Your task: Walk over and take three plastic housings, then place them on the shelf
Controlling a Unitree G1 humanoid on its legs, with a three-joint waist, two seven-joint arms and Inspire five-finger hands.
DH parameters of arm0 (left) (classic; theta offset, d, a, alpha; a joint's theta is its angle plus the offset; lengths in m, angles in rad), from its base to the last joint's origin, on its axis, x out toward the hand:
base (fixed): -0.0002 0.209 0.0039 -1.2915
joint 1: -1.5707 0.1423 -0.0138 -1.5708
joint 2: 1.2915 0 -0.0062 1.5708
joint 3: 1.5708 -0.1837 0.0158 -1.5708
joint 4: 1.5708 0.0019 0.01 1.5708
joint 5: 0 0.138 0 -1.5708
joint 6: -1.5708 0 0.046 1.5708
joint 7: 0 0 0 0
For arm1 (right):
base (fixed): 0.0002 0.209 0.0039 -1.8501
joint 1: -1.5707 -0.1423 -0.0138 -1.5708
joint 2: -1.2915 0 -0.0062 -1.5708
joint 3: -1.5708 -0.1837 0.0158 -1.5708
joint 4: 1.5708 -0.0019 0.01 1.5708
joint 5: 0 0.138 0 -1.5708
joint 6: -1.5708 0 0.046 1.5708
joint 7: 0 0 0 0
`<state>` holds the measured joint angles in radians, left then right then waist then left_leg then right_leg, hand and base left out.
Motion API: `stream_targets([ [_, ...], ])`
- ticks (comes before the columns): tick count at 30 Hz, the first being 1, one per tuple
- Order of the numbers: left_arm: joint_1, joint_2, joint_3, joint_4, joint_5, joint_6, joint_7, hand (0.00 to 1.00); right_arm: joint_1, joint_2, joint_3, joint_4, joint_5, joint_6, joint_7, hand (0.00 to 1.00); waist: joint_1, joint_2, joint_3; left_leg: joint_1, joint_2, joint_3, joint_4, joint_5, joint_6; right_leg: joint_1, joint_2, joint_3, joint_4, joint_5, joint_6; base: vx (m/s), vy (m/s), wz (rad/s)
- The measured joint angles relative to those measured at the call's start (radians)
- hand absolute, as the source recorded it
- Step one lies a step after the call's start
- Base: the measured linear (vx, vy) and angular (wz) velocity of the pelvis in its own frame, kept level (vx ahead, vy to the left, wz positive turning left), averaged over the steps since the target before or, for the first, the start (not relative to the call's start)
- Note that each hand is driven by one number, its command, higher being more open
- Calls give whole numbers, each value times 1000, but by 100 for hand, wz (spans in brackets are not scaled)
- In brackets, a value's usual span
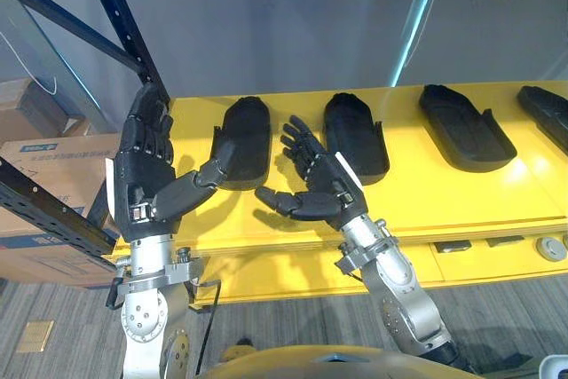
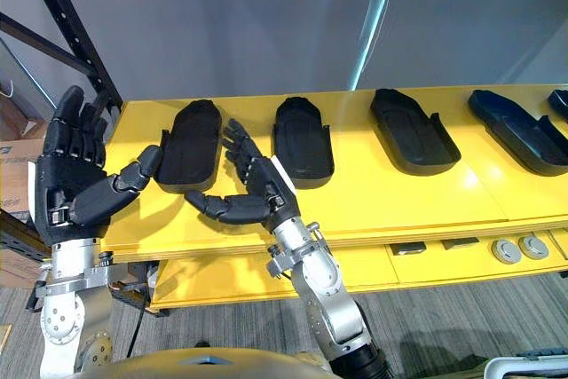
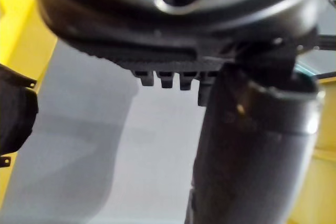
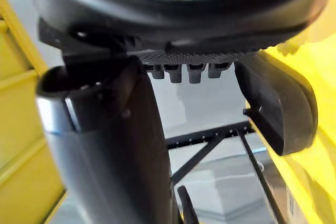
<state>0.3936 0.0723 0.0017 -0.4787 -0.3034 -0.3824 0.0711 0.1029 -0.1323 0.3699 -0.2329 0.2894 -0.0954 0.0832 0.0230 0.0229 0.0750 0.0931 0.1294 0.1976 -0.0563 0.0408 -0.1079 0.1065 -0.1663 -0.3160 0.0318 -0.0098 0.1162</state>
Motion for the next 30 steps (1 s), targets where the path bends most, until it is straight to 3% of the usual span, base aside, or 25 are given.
stream_targets([
  [6, 0, -1, -28, 0, 0, 1, 37, 100, 7, 26, 6, 26, -110, -6, -133, 100, -3, 2, -1, 0, -1, 9, -2, 1, 0, -7, 0, 7, -3, 0, 0, 13, 2, -4],
  [14, 2, -6, -43, 2, -1, 16, 54, 100, 40, 27, 31, 68, -120, 1, -121, 100, -6, 14, -9, -4, -1, 15, -1, 0, -1, -15, -1, 14, -3, 0, 1, 5, 1, -2],
  [23, 9, -6, -66, 3, -2, 16, 14, 100, 41, 12, 68, 121, -125, 83, -96, 100, -6, 22, -14, -13, -2, 9, 1, 0, -1, -18, -1, 4, -3, 1, 1, -4, 1, 2],
  [30, 9, -4, -86, 49, 0, 21, 13, 100, 41, 13, 68, 125, -143, 91, -188, 100, -14, 23, -15, -14, -3, 9, -1, 0, 0, -20, -2, 5, -4, 1, 1, 0, 0, 0],
])
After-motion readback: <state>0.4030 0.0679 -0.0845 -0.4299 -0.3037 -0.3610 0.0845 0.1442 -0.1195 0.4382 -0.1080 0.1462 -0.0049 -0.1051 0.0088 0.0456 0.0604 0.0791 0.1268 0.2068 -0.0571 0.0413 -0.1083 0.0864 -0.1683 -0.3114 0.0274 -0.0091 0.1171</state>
